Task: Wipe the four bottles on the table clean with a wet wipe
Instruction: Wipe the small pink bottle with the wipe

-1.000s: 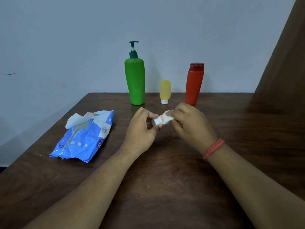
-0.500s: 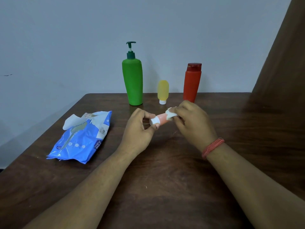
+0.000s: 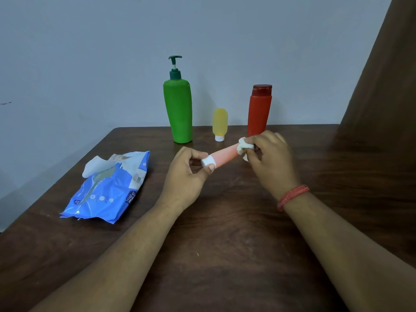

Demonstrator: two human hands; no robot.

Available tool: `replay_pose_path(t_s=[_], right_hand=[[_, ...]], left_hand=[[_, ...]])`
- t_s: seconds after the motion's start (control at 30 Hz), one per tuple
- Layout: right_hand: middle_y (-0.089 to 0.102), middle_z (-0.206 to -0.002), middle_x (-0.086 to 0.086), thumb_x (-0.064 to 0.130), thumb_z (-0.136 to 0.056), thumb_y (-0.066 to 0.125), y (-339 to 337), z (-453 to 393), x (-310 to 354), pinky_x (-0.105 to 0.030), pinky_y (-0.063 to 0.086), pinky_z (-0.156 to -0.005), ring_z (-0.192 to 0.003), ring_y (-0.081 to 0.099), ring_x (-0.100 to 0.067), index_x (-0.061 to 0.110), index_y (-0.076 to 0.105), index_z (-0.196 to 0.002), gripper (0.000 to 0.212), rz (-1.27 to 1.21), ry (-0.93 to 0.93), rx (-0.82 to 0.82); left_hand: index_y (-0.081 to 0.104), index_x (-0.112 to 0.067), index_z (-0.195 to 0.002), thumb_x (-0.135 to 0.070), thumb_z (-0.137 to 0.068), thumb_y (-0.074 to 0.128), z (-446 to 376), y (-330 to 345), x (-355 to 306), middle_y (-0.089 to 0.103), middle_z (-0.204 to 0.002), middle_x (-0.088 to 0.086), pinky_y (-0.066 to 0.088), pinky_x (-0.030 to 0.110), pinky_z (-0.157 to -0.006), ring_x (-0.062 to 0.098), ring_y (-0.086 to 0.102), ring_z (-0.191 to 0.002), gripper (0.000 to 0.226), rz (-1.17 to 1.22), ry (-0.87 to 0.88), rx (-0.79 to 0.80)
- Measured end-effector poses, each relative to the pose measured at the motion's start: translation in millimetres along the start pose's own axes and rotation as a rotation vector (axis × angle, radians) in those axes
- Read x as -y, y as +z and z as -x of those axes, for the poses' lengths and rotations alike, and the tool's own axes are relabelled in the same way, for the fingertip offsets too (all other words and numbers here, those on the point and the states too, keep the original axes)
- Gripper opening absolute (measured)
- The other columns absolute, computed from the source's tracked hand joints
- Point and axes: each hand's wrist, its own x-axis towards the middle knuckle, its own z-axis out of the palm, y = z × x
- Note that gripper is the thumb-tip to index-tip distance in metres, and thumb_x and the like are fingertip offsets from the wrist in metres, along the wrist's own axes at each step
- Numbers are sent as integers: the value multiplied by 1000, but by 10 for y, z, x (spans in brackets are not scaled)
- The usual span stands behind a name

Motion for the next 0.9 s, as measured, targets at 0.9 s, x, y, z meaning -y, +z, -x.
replay_pose_path(t_s=[0.9], right_hand=[[63, -87, -6, 9, -85, 74, -44, 32, 281, -40, 50, -68, -84, 57, -29, 11, 75, -108, 23, 122, -471, 84]], left_hand=[[61, -22, -99, -10, -85, 77, 1, 20, 4, 58, -103, -8, 48, 8, -77, 4, 60, -94, 25, -112, 178, 6]])
